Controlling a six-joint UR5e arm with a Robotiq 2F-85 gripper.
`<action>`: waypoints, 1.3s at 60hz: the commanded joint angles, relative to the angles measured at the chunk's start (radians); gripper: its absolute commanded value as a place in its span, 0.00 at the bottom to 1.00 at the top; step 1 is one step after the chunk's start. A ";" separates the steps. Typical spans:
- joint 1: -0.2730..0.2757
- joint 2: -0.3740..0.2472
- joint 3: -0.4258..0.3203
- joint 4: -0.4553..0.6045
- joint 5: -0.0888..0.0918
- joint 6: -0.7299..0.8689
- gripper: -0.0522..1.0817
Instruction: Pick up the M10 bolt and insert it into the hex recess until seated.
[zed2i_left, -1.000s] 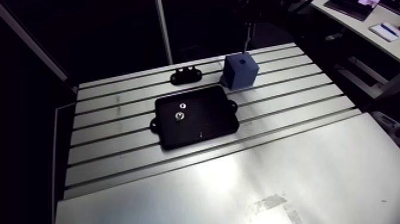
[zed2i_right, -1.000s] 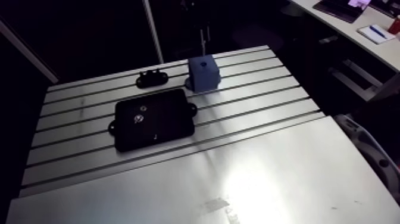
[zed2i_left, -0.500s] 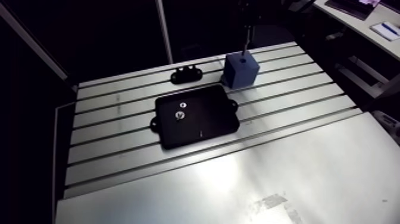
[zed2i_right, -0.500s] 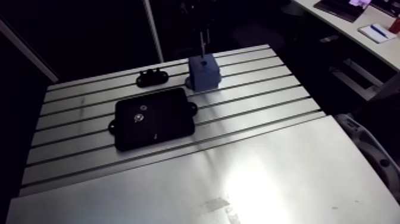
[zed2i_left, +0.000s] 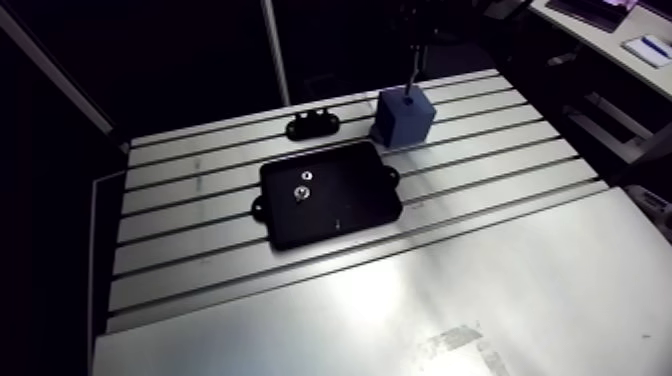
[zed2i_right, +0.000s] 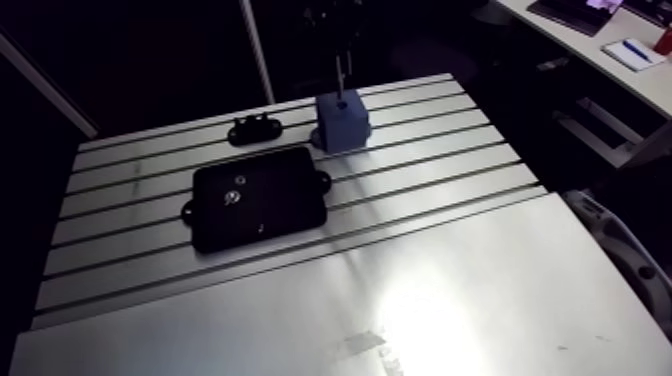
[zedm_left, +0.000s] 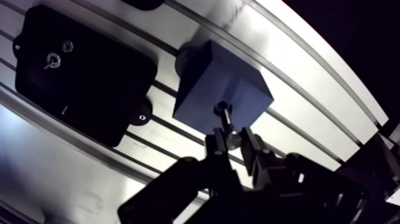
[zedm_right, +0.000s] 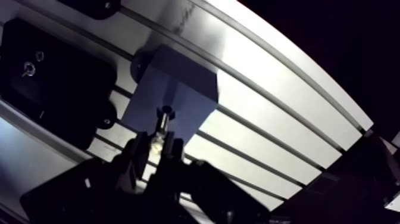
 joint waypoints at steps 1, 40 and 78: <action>-0.002 0.001 0.009 -0.010 0.000 0.000 0.80; -0.002 0.011 0.013 -0.019 0.000 0.000 0.80; -0.002 0.012 0.020 -0.020 0.000 0.000 0.80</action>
